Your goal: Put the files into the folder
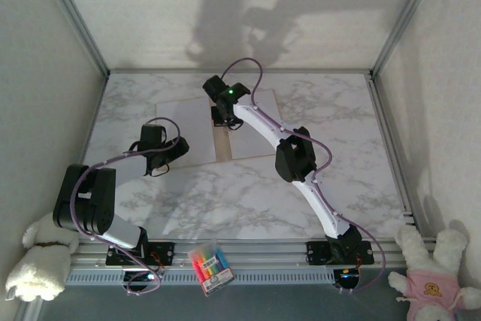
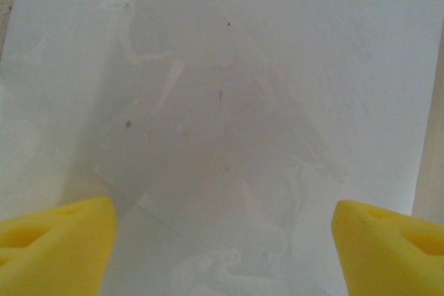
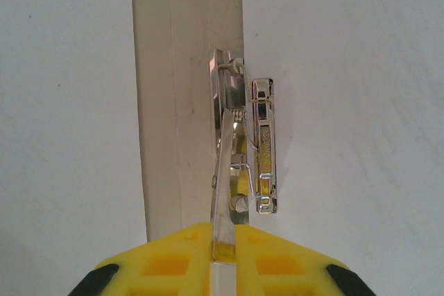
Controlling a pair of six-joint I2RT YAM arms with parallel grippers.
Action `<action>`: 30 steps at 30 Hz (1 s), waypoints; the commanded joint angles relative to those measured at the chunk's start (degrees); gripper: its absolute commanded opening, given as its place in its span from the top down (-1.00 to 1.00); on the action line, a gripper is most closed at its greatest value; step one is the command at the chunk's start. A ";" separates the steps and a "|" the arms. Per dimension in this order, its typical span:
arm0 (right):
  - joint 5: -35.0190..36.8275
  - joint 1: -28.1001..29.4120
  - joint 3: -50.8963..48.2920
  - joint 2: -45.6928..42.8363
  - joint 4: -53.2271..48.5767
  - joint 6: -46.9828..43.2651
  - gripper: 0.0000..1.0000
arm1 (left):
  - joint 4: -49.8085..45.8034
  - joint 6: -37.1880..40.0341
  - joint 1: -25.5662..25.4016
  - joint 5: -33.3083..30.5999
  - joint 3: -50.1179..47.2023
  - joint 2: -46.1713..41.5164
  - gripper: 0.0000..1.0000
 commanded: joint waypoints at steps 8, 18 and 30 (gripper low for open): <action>3.08 0.22 -2.66 0.22 -2.86 -2.28 0.82 | -2.46 0.70 0.35 0.75 0.42 1.66 -0.64; 4.23 0.78 -5.35 -0.05 -2.60 -2.92 0.85 | -2.52 0.71 0.38 0.73 0.42 1.83 -0.63; 5.16 0.93 -7.29 -0.05 -2.25 -3.19 0.84 | -2.45 0.60 0.36 0.70 0.26 2.10 -0.63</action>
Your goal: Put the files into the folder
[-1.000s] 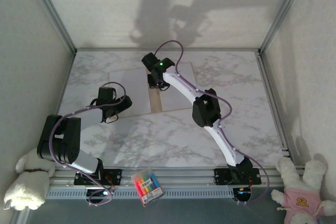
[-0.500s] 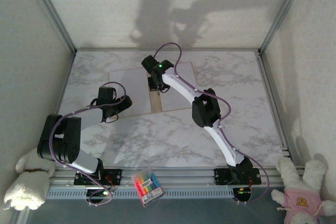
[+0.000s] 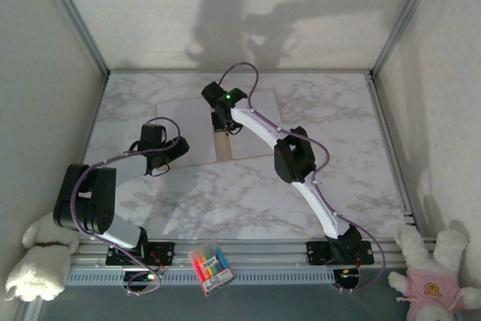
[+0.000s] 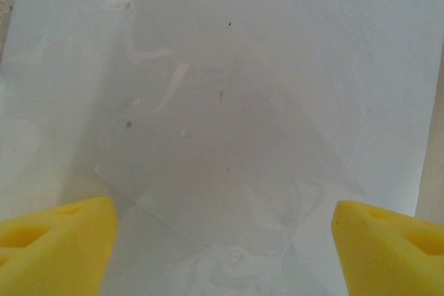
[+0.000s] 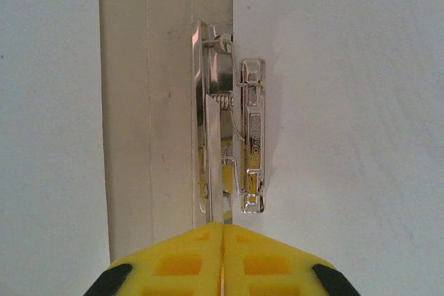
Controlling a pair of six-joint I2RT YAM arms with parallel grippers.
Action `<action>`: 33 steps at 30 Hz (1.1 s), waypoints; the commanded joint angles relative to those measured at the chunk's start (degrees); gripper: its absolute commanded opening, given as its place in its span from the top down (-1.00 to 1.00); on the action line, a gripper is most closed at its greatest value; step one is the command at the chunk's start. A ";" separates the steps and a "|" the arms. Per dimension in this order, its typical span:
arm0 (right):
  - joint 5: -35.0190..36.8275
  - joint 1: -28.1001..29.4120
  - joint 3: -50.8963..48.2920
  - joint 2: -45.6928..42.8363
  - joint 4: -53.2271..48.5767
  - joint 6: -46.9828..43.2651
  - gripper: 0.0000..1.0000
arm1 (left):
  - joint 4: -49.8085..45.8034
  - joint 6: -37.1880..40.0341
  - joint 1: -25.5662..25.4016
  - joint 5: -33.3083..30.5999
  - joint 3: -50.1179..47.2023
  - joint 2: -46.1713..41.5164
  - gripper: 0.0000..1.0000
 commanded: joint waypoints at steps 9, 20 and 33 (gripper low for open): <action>1.20 0.20 -2.88 0.83 -3.92 -0.93 0.83 | -2.53 0.55 0.40 0.72 -0.04 1.86 -0.63; 1.94 -0.56 3.56 0.30 -5.58 -1.18 0.80 | -2.55 0.53 0.35 0.64 -0.18 1.77 -0.63; -1.92 -2.79 7.45 -1.60 -3.76 0.43 0.65 | -2.36 -0.10 0.41 0.73 0.34 2.55 -0.63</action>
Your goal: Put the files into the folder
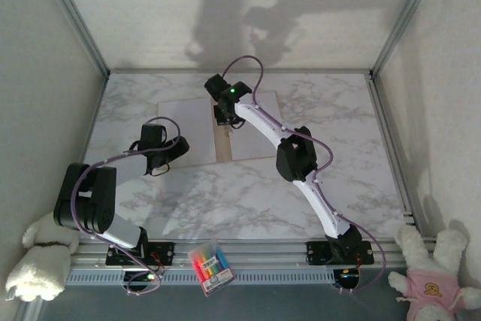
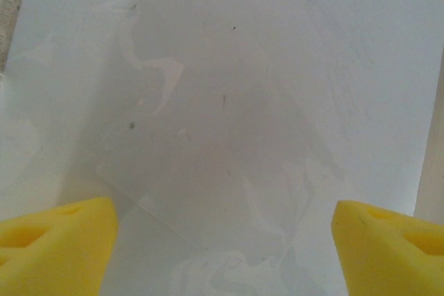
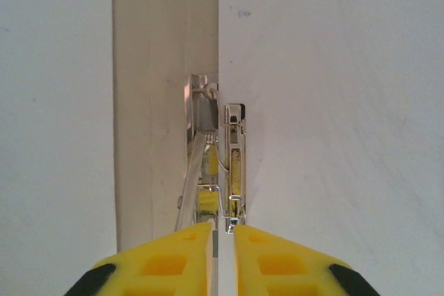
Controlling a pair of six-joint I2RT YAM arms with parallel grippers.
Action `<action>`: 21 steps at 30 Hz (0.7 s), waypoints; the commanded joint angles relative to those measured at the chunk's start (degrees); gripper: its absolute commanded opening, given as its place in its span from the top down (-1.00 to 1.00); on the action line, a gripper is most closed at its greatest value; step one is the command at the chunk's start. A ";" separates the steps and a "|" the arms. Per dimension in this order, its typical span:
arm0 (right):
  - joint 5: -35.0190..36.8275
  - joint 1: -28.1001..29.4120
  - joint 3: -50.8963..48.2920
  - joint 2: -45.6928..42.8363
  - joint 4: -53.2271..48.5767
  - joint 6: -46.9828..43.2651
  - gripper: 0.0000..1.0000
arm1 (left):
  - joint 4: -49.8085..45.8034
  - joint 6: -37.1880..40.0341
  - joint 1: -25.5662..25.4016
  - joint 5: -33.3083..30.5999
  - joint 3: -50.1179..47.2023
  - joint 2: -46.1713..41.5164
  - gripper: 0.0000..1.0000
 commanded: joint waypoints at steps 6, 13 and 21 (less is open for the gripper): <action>-3.88 -1.05 1.88 -2.21 -0.92 2.00 0.54 | -2.35 -0.18 0.42 0.83 0.05 2.17 -0.63; -6.75 -0.27 -0.46 -2.55 -0.25 3.97 0.49 | -2.34 -0.07 0.38 0.75 -0.04 2.27 -0.64; -6.11 -0.04 -0.52 -2.42 -0.30 4.27 0.47 | -2.26 0.03 0.34 0.78 -0.12 2.39 -0.64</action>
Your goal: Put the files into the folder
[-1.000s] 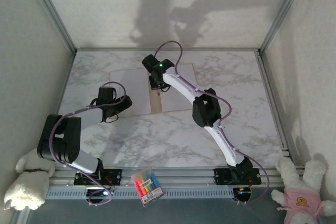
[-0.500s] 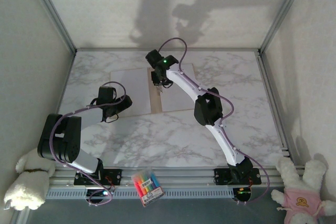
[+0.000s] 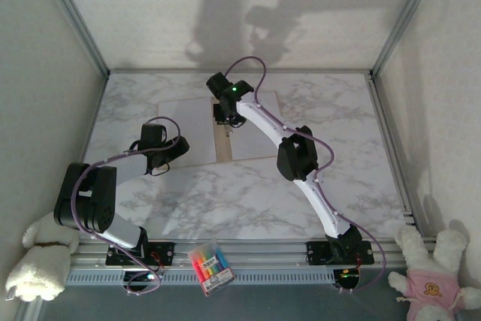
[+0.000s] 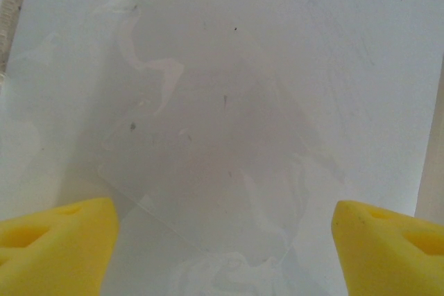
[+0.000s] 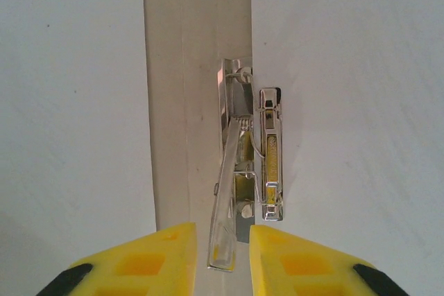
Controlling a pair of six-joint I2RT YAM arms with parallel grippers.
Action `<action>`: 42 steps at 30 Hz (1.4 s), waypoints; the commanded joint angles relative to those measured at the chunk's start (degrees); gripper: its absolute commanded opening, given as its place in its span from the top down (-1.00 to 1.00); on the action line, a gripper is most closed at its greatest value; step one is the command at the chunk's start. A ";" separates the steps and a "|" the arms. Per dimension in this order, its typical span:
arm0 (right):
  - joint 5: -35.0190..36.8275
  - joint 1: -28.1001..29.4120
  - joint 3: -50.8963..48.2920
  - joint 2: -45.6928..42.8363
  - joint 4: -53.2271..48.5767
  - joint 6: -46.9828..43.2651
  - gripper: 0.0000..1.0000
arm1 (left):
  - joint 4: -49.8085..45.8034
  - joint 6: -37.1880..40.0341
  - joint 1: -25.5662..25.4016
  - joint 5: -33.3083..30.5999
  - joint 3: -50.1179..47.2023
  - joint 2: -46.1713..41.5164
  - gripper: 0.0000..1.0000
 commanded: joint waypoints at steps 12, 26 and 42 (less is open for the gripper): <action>0.24 0.32 -1.14 -2.14 -1.24 0.85 0.56 | -2.25 0.12 0.34 0.79 -0.61 1.98 -0.64; 1.03 0.35 -1.10 -1.85 -1.78 0.30 0.74 | -2.35 0.20 0.35 1.01 -0.56 2.28 -0.64; 4.21 2.46 -4.39 -2.05 -2.92 -2.12 0.86 | -2.83 0.20 0.34 0.90 -0.28 2.11 -0.63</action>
